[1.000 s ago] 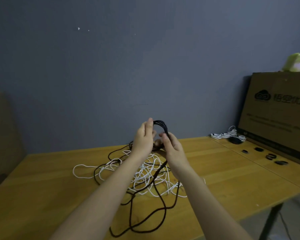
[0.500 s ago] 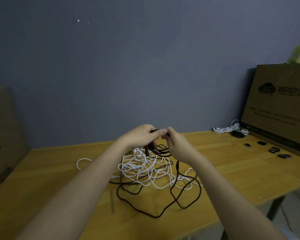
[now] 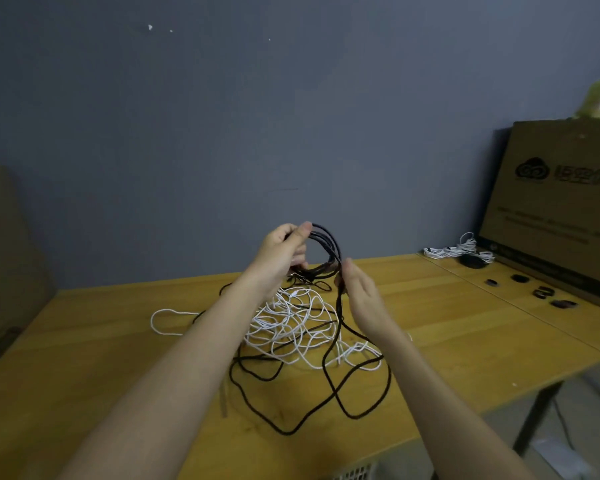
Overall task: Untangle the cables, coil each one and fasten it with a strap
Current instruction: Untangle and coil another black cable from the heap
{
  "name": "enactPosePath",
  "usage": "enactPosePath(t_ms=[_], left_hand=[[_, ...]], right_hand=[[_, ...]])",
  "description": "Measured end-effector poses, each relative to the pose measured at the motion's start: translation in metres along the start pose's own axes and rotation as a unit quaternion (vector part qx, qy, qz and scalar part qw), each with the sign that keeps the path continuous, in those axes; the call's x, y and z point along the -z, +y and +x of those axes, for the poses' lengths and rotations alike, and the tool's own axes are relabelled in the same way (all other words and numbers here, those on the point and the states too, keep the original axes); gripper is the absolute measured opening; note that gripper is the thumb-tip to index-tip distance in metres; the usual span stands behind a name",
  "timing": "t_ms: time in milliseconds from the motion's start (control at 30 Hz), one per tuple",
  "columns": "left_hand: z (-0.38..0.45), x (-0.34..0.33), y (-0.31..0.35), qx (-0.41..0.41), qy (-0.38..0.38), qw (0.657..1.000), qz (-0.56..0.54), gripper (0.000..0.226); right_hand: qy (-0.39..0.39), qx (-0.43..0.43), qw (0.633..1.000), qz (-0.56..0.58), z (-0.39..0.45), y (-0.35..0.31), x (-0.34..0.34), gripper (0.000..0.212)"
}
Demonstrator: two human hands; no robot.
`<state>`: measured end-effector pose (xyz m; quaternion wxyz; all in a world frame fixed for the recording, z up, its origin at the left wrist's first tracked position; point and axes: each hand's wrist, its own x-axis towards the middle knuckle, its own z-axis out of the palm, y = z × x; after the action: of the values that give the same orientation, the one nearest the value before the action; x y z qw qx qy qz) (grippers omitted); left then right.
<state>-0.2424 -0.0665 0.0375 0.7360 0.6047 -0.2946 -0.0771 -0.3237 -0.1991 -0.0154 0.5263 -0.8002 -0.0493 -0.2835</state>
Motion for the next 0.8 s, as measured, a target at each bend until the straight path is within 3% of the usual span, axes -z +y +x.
enactPosePath(t_ms=[233,567,700,733,800], left_hand=[[0.006,0.017,-0.013,-0.003,0.122,0.978,0.167,0.024],[0.017,0.043,-0.029,0.017,0.294,0.944,0.147,0.030],[0.017,0.077,-0.016,0.025,0.427,0.902,0.064,0.034],[0.018,0.091,-0.013,0.018,0.440,0.896,0.064,0.033],[0.015,0.104,-0.007,0.009,0.416,0.904,0.095,0.031]], right_hand=[[0.001,-0.036,0.996,-0.078,0.018,0.018,0.017,0.019],[0.074,-0.113,0.981,-0.139,0.026,0.046,0.033,0.019],[0.237,-0.219,0.938,-0.129,0.011,0.072,0.062,0.025],[0.259,-0.238,0.924,-0.151,0.001,0.082,0.073,0.026],[0.228,-0.248,0.922,-0.191,-0.012,0.093,0.083,0.027]])
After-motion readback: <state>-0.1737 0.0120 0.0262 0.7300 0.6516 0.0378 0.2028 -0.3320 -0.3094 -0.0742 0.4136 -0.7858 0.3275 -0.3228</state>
